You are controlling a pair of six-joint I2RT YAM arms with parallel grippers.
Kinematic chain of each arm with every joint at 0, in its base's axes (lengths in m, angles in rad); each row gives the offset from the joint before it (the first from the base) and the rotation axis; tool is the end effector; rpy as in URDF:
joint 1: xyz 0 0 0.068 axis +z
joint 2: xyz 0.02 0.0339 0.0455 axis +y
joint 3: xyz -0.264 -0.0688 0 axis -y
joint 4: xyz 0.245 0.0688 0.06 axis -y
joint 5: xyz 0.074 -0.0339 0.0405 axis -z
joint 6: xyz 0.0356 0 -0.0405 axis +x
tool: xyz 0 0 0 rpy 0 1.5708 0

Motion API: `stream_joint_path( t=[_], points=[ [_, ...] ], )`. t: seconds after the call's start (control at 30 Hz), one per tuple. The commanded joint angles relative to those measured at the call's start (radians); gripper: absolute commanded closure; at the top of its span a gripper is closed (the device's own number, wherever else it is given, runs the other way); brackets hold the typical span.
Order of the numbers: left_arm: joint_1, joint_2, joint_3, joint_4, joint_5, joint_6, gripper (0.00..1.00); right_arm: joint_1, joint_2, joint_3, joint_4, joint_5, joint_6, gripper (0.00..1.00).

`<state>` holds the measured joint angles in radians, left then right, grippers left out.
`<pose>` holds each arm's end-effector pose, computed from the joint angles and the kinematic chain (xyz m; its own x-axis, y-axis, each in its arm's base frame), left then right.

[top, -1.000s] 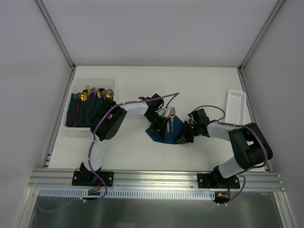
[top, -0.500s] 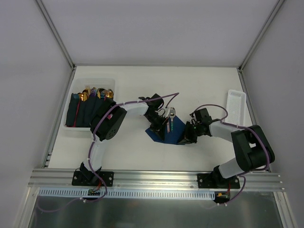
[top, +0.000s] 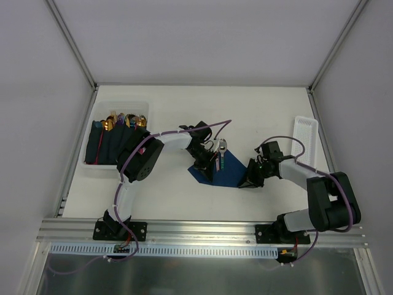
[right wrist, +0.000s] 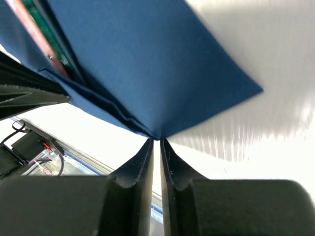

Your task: Place the utensils on the paper napkin and roll it up

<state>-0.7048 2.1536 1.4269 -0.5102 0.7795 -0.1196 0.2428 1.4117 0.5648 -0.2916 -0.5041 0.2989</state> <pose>0.3043 -0.2917 0.1221 -0.7904 0.5609 -0.2461 0.5459 0.4628 -0.6985 0.2186 0.0719 0.1348 -0.9621 0.0273 -0.2712 -0.1294 0.8300 0.5425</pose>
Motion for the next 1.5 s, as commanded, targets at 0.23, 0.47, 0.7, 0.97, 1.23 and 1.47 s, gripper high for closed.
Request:
stream_joint_path(
  t=[0.23, 0.47, 0.7, 0.97, 1.23, 1.47],
  points=[
    [0.016, 0.009, 0.004, -0.028, -0.074, 0.014, 0.98, 0.075, -0.14, 0.141, -0.087, 0.01, 0.051, 0.82],
    [0.016, 0.003, 0.006, -0.03, -0.069, 0.017, 0.98, 0.144, -0.063, 0.164, -0.012, 0.006, 0.111, 0.82],
    [0.016, -0.006, 0.009, -0.028, -0.057, 0.026, 0.97, 0.173, 0.044, 0.129, 0.08, 0.01, 0.137, 0.84],
    [0.022, -0.041, 0.001, -0.028, 0.009, 0.044, 0.93, 0.181, 0.118, 0.115, 0.103, 0.039, 0.132, 0.85],
    [0.007, -0.135, -0.009, -0.03, 0.101, 0.098, 0.86, 0.181, 0.162, 0.115, 0.104, 0.058, 0.132, 0.89],
    [-0.018, -0.121, -0.01, -0.028, 0.119, 0.084, 0.86, 0.182, 0.156, 0.106, 0.104, 0.067, 0.138, 0.89]
  ],
)
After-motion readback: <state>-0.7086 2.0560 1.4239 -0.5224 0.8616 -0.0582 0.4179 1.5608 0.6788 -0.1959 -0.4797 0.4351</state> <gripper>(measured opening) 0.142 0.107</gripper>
